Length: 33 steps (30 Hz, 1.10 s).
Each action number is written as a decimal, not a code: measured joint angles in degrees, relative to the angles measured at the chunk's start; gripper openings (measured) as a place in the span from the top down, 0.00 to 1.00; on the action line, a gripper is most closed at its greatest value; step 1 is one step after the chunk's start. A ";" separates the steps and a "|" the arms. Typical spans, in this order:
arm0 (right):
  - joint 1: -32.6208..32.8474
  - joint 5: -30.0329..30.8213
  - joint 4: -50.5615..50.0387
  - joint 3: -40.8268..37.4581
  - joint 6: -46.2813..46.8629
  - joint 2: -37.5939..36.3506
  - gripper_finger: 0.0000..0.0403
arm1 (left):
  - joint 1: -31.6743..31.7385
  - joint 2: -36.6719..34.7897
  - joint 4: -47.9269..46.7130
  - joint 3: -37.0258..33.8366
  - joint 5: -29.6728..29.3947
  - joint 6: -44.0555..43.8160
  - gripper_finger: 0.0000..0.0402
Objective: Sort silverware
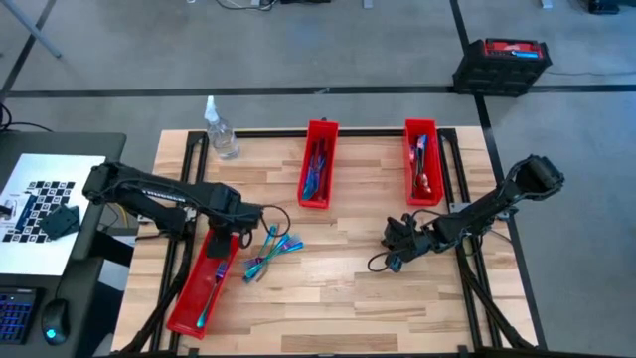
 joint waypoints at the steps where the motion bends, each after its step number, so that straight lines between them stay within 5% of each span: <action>1: 0.00 0.02 0.00 -0.02 0.00 -0.01 1.00 | 0.00 0.47 0.19 -0.74 -0.14 0.01 0.63; 9: 0.37 0.07 -0.02 0.00 -0.17 0.00 1.00 | 3.00 2.41 2.95 -2.02 -0.50 2.76 0.97; 21: 0.74 0.09 -0.02 0.00 -0.17 0.00 1.00 | 17.29 2.41 12.04 -1.97 -8.26 17.03 1.00; 33: 1.14 0.11 -0.02 0.00 1.04 0.00 1.00 | 35.05 3.16 20.99 -1.97 -12.04 41.17 1.00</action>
